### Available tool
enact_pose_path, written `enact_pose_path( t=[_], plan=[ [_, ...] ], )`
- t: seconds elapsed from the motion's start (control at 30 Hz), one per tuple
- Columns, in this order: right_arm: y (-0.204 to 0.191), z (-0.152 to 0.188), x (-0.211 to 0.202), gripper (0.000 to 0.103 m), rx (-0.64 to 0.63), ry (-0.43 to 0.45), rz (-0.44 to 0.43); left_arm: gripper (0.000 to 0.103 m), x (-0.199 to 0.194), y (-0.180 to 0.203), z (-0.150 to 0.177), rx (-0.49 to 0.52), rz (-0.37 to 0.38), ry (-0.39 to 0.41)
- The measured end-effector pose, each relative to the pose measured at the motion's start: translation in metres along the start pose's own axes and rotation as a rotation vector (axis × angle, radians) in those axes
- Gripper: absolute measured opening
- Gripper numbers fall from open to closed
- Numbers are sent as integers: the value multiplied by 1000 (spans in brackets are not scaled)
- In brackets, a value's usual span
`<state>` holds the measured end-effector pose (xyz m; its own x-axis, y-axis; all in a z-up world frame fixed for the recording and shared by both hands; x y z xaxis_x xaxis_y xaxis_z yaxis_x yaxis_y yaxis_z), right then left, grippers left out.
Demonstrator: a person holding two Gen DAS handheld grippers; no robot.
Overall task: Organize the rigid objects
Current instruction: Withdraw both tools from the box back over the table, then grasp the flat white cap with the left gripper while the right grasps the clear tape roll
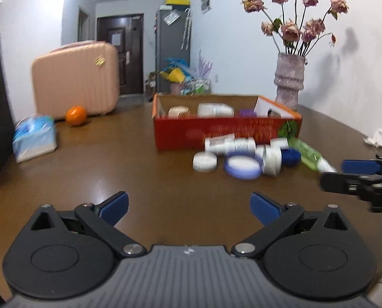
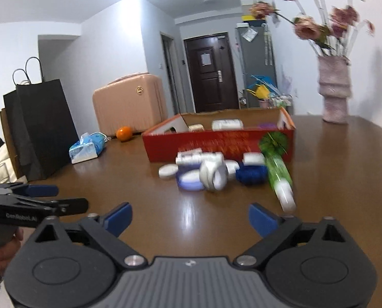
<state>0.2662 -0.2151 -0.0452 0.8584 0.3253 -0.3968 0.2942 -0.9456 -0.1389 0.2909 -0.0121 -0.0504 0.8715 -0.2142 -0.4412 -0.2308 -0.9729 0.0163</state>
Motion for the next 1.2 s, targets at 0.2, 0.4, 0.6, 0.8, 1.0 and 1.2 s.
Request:
enact_pose_path(
  t=[0.2, 0.4, 0.6, 0.8, 1.0, 1.2],
  plan=[
    [21, -30, 83, 43, 46, -60, 69, 60, 95, 4, -28, 16, 72, -136],
    [35, -29, 106, 10, 97, -77, 31, 53, 151, 8, -31, 38, 112, -205],
    [5, -14, 89, 3, -278, -205, 37, 41, 163, 16, -30, 50, 179, -197],
    [3, -15, 71, 37, -261, -146, 40, 14, 148, 20, -30, 121, 134, -155],
    [27, 1, 67, 60, -212, -162, 121, 13, 110, 15, -9, 99, 123, -170],
    [42, 6, 91, 46, -100, -203, 123, 54, 104, 18, -5, 76, 119, -178]
  ],
)
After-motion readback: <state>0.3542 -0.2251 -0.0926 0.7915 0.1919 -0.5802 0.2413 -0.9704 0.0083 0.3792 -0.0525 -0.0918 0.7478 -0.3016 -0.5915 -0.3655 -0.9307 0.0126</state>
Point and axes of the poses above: each gripper's, at about its wrist camera, not at the fingertips, and x roughly the way its jaws point, y to its right, z to its underside, the point moved 9 cm from there along x, roughly the way its jaws point, and after that the axes turned 1 degree about y, right-handed, at the moved point
